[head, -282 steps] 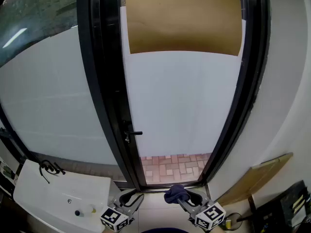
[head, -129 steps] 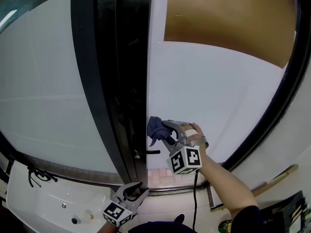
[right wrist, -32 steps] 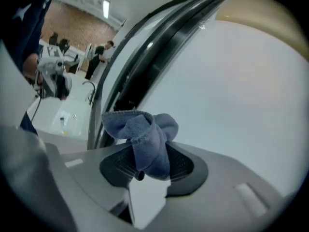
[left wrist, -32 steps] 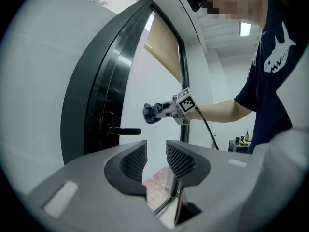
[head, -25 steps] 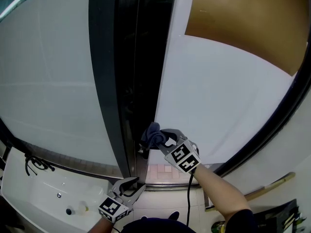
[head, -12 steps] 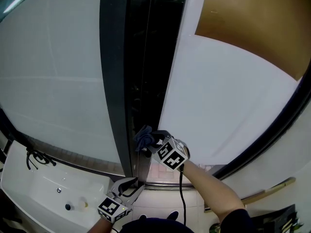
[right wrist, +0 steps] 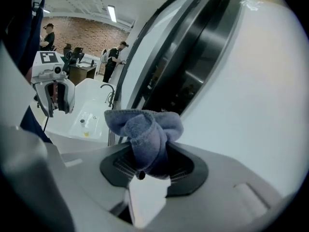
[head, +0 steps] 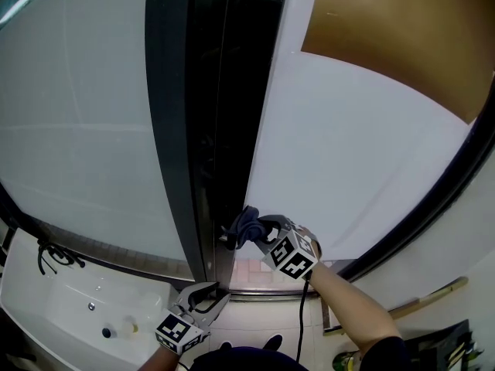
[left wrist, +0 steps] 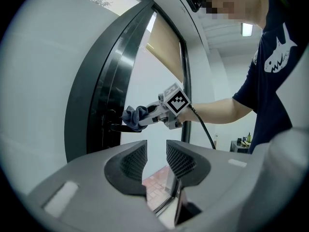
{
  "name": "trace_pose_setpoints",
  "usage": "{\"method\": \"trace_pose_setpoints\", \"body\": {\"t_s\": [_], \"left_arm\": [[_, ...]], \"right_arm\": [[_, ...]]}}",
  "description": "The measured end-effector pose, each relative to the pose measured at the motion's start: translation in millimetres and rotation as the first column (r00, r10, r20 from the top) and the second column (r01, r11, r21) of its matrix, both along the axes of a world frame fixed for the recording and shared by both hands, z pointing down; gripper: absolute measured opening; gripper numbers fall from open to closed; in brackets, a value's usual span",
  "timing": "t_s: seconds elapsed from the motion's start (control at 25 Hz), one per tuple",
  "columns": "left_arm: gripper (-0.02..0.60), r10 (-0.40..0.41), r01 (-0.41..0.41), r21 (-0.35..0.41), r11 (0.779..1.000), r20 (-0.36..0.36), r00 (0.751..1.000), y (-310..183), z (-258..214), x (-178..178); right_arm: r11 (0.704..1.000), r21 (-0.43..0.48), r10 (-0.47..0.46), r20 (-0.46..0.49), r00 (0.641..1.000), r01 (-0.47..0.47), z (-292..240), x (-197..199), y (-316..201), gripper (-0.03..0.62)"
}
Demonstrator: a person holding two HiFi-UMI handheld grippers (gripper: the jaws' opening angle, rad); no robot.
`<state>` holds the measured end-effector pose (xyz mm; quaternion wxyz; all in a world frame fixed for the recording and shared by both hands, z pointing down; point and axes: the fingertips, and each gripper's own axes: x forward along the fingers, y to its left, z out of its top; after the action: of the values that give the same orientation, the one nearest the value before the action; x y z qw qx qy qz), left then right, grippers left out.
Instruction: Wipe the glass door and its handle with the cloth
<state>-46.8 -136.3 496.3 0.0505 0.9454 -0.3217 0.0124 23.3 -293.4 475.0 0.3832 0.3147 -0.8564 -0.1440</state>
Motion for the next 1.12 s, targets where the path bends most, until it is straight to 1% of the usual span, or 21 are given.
{"method": "trace_pose_setpoints", "body": {"t_s": [0.16, 0.28, 0.36, 0.48, 0.56, 0.68, 0.8, 0.88, 0.96, 1.04, 1.12], "left_arm": [[0.118, 0.013, -0.013, 0.003, 1.000, -0.002, 1.000, -0.8, -3.8, 4.2], [0.119, 0.010, -0.010, 0.005, 1.000, -0.005, 1.000, -2.9, -5.6, 2.5], [0.118, 0.008, -0.008, 0.004, 1.000, 0.001, 1.000, -4.6, -1.7, 0.6], [0.120, 0.000, 0.000, 0.003, 1.000, 0.008, 1.000, -6.5, 0.0, -3.7], [0.119, -0.008, 0.007, 0.002, 1.000, 0.007, 1.000, -6.1, -1.8, -6.1], [0.118, -0.016, 0.016, 0.001, 1.000, 0.007, 1.000, -4.2, -3.8, -8.5], [0.118, -0.024, 0.024, -0.004, 1.000, 0.007, 1.000, -3.6, -3.1, -11.6], [0.120, -0.029, 0.029, -0.006, 1.000, 0.011, 1.000, -3.5, -0.3, -14.0], [0.120, -0.030, 0.030, -0.009, 1.000, 0.015, 0.999, -3.7, 1.9, -15.6], [0.118, -0.029, 0.029, -0.010, 1.000, 0.017, 0.999, -4.4, 2.3, -15.9], [0.118, -0.025, 0.025, -0.009, 1.000, 0.016, 1.000, -5.6, 1.5, -14.8]], "right_arm": [[0.998, -0.007, 0.057, 0.001, 0.998, -0.057, 2.2, 29.1, -2.3, 0.146], [0.996, 0.008, 0.084, 0.024, 0.996, -0.084, -3.7, 36.2, -3.2, 0.146], [0.997, 0.035, 0.068, 0.053, 0.996, -0.070, -14.4, 28.7, -0.5, 0.146], [0.997, 0.079, -0.003, 0.057, 0.998, -0.001, -27.7, -2.9, 6.2, 0.146], [0.992, 0.114, -0.056, 0.019, 0.998, 0.054, -28.0, -28.9, 10.0, 0.146], [0.980, 0.153, -0.121, -0.067, 0.990, 0.130, -15.1, -63.6, 13.7, 0.146], [0.957, 0.213, -0.152, -0.203, 0.967, 0.195, 6.2, -83.6, 11.8, 0.146], [0.935, 0.268, -0.153, -0.293, 0.944, 0.234, 15.8, -86.8, 11.0, 0.146], [0.917, 0.302, -0.150, -0.348, 0.925, 0.262, 19.6, -84.5, 13.4, 0.146], [0.908, 0.315, -0.146, -0.374, 0.916, 0.274, 22.0, -77.9, 16.2, 0.146], [0.907, 0.321, -0.138, -0.386, 0.912, 0.273, 24.6, -67.0, 18.3, 0.146]]}}
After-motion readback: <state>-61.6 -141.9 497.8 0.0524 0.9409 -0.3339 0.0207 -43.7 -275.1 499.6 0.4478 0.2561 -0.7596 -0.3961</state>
